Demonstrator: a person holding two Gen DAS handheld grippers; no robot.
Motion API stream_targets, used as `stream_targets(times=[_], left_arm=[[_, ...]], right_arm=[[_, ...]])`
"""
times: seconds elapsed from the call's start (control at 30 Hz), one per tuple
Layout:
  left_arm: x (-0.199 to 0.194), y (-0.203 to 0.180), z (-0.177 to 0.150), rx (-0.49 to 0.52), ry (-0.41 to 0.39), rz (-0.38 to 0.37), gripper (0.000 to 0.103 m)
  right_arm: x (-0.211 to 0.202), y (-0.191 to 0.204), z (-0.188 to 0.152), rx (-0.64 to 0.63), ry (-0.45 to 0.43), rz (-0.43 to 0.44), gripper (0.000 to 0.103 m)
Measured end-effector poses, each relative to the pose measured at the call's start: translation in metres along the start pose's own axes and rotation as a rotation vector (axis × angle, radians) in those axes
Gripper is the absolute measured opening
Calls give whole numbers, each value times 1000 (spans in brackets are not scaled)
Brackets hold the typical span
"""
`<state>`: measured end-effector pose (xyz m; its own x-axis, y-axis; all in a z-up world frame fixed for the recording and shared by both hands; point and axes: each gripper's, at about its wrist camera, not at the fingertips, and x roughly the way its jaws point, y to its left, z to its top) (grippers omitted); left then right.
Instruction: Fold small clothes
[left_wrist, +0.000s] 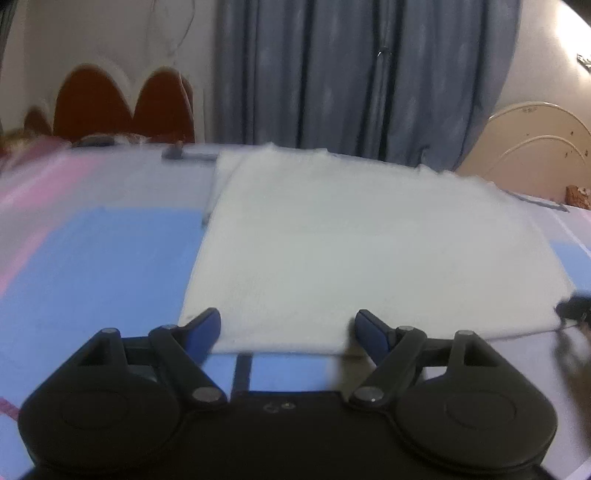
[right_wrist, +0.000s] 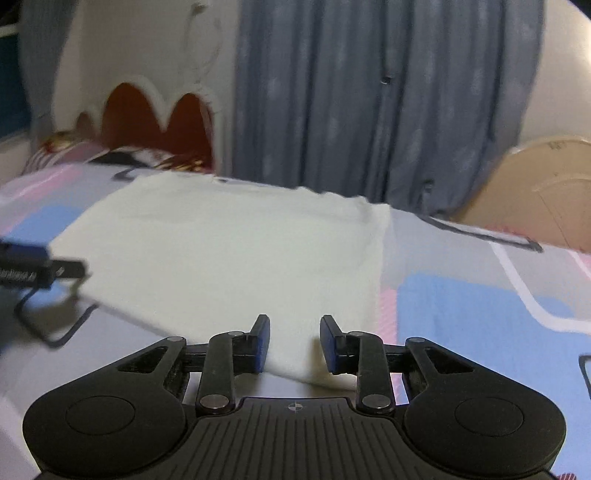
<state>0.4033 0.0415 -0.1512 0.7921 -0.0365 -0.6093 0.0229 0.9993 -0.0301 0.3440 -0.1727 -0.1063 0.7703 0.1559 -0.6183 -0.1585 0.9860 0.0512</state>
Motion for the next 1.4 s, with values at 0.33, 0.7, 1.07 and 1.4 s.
stream_targets(times=[0.33, 0.7, 1.07, 1.4], left_arm=[[-6, 6, -2, 3, 9, 12, 80], [-5, 5, -4, 26, 12, 18, 80], [-27, 58, -34, -593, 31, -197, 40], [-8, 72, -41, -847, -68, -272, 55]], right_arm=[[3, -13, -1, 22, 25, -3, 29], [3, -11, -2, 37, 49, -5, 30], [-31, -9, 13, 66, -1, 62, 30], [-27, -3, 20, 88, -23, 113, 30]])
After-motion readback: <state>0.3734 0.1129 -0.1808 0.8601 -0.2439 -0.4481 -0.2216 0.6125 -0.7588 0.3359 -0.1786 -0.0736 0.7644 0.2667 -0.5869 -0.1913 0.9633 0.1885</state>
